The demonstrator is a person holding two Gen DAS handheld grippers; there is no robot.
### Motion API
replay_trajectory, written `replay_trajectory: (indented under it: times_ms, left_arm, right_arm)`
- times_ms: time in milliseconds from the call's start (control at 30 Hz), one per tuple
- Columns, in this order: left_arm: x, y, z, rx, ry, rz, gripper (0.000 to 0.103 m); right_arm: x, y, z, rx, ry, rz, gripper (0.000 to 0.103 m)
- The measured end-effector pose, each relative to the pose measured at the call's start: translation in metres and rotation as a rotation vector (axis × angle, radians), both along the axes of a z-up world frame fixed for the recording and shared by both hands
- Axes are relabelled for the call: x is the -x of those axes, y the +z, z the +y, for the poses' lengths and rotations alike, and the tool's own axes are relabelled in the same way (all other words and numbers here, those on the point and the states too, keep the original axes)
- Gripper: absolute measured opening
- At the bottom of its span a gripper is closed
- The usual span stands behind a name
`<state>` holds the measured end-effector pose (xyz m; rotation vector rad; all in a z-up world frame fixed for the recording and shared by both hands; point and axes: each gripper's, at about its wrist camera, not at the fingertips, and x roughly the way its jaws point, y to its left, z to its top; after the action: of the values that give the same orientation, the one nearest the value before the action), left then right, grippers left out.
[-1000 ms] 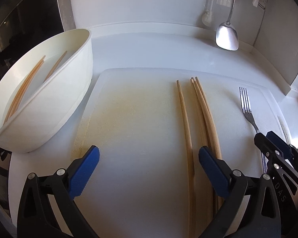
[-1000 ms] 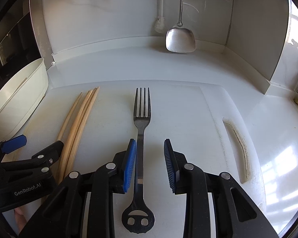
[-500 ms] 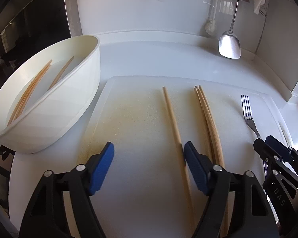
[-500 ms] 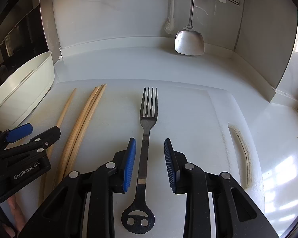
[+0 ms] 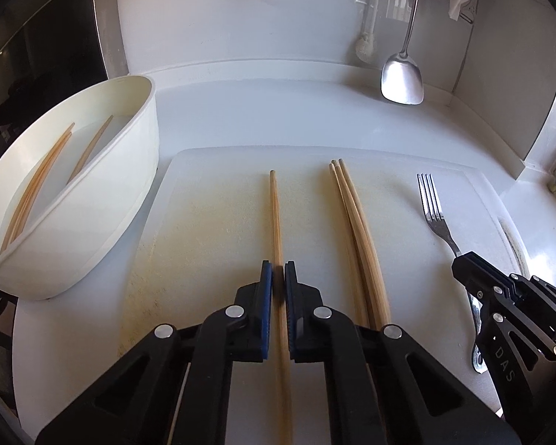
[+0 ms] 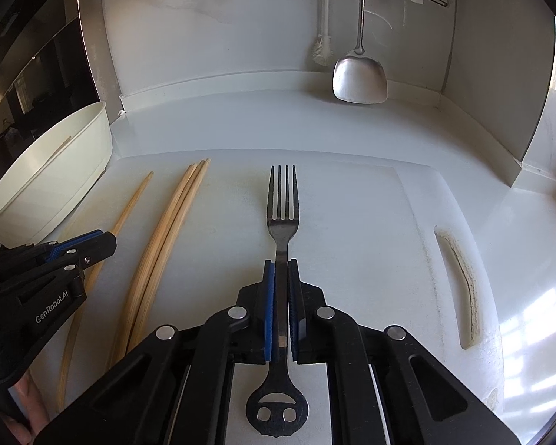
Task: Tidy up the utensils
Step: 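Lower the right tool onto the steel fork and close on its handle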
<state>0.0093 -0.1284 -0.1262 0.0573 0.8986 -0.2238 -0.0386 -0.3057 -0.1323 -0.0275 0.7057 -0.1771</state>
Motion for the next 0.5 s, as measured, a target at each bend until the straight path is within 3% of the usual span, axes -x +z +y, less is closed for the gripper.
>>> replay_trajectory:
  times_ms: [500]
  left_arm:
    - [0.009,0.021,0.01,0.066,-0.003,-0.004,0.007]
  right_arm:
    - [0.015,0.021,0.003,-0.057,0.024,-0.085,0.007]
